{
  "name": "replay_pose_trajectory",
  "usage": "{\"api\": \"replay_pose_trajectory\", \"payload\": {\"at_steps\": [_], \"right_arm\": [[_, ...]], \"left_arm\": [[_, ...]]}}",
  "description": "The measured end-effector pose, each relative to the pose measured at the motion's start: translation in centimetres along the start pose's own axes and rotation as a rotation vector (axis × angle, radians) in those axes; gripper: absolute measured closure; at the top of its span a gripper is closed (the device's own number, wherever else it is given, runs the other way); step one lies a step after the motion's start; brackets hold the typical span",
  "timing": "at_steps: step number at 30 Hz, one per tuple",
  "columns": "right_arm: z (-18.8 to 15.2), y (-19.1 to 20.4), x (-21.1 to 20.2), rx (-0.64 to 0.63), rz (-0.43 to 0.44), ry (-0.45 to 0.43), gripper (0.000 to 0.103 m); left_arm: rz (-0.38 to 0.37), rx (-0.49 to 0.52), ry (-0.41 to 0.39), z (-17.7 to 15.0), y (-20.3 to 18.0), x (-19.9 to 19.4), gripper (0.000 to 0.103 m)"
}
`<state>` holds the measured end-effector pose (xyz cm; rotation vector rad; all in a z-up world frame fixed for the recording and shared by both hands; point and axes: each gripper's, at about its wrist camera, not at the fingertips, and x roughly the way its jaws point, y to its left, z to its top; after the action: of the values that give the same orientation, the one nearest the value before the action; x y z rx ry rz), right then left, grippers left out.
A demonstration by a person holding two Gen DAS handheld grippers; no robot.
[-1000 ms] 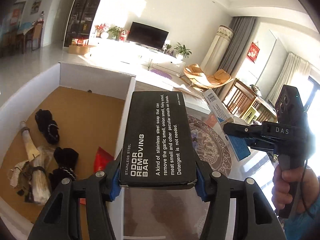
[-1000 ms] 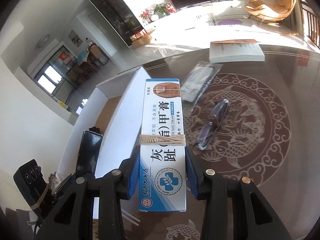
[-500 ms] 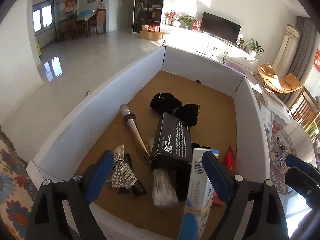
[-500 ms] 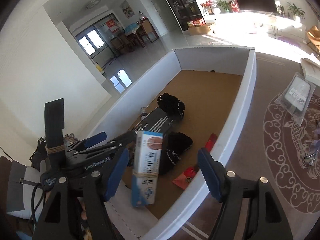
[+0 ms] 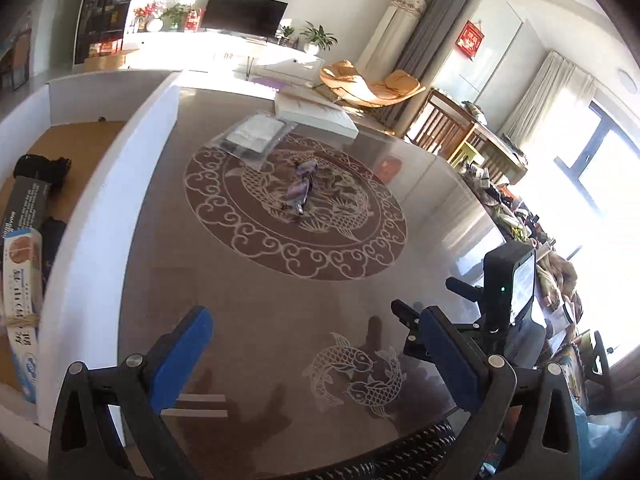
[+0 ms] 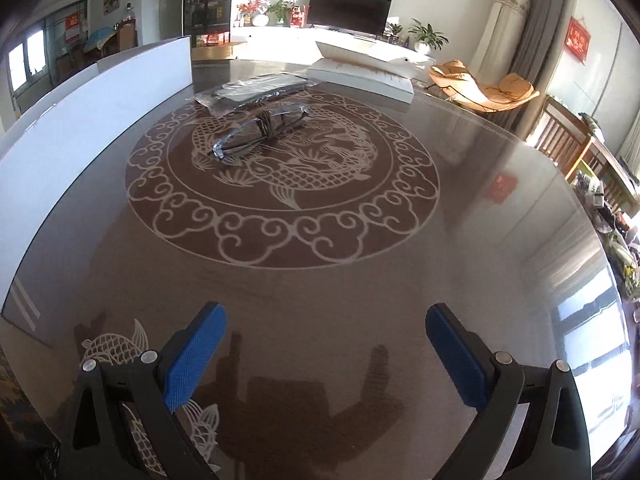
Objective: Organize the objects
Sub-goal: 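Bring both tools back over the table toward the eyeglasses, then grasp the eyeglasses by the frame with the right tool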
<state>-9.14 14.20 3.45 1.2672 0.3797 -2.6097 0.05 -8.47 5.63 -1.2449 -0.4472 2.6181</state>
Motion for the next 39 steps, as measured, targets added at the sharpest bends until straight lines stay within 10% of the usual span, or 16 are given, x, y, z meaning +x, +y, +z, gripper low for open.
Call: {"api": "replay_pose_trajectory", "payload": {"at_steps": [10,28,39], "right_arm": [[-1.0,-1.9,1.0,0.114,0.032,0.039,0.002],[0.8,-1.1,2.8,0.163,0.041,0.098,0.000],[15.0,4.7,9.0,0.196,0.241,0.084,0.009]], "left_arm": [[0.367,0.174,0.033,-2.0,0.0,7.4,0.000],[0.367,0.131,0.056,-0.6,4.3,9.6,0.000],[0.368,0.130,0.054,-0.6,4.3,9.7,0.000]]}}
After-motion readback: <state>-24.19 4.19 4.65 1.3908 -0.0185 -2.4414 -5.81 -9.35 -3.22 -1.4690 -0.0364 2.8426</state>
